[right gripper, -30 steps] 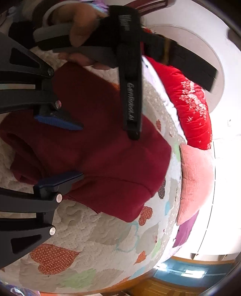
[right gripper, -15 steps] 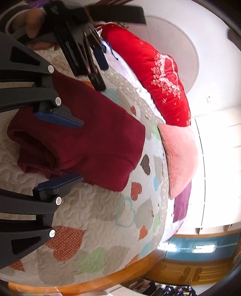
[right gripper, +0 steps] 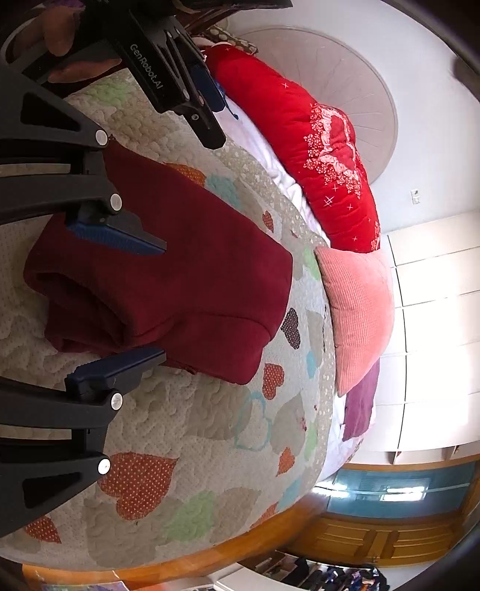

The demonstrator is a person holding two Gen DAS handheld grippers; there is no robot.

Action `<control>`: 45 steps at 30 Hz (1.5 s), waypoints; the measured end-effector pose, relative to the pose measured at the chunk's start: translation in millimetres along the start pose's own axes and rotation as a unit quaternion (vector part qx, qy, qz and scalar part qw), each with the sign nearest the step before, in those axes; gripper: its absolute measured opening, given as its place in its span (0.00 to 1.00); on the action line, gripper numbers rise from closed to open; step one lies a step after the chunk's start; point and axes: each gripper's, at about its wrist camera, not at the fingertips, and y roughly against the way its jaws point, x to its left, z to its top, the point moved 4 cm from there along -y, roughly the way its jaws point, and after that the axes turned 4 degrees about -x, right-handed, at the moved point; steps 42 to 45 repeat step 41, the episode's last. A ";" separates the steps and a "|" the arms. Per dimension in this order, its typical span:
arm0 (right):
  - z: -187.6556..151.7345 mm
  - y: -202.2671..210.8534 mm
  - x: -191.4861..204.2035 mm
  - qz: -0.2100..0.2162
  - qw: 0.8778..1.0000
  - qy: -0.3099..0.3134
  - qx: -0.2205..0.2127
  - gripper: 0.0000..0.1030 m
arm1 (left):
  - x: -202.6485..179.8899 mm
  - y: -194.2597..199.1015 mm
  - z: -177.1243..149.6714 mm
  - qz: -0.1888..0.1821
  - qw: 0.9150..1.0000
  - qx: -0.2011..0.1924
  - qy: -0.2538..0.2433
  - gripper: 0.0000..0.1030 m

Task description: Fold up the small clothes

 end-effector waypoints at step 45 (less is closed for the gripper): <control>-9.3 -19.6 -5.6 0.010 1.000 -0.010 0.026 0.51 | -5.6 -16.8 -5.9 -0.013 1.000 0.009 -0.003 0.71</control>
